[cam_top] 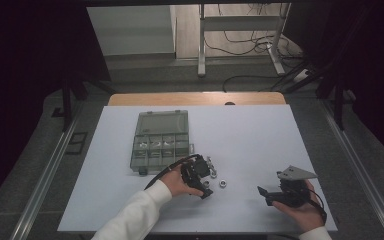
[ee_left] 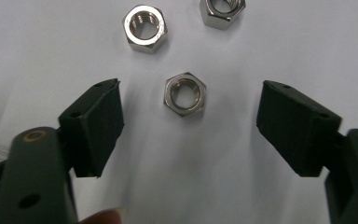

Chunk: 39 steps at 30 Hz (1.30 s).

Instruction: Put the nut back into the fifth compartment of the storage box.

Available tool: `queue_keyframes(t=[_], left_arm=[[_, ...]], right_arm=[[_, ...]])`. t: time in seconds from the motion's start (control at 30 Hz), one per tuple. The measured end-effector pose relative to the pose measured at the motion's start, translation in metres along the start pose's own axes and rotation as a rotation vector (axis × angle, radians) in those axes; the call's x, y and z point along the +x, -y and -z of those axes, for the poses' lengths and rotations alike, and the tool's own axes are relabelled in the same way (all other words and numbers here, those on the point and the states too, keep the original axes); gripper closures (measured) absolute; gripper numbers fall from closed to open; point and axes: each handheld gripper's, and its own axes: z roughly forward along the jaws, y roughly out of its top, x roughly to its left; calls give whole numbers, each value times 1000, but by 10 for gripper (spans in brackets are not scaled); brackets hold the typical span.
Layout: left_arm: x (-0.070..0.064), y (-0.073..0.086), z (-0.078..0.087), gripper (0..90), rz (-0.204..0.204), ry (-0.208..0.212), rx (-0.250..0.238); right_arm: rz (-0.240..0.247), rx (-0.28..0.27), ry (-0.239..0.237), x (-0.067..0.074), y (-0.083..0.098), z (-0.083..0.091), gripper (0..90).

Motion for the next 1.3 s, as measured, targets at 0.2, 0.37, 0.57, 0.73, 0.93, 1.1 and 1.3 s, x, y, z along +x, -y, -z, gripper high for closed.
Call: queue_keyframes(t=[0.2,0.37,0.57,0.73,0.93,1.1,1.3], left_arm=[[1,-4,-4,324,-22,10,23],[3,-7,-5,452,-35,1,47],[3,-12,-4,624,-53,5,72],[3,-16,-4,694,-51,8,91],[2,-16,-4,697,-57,-7,95],[2,-16,-2,697,-49,-14,98],[8,-11,9,697,-19,-17,63]], right_arm=[[1,3,0,0,0,0,130],[1,1,0,0,0,0,130],[4,3,-1,1,0,0,130],[4,1,0,1,0,0,130],[3,-2,1,1,0,0,130],[2,-2,1,1,0,0,130],[0,-3,1,1,0,1,130]])
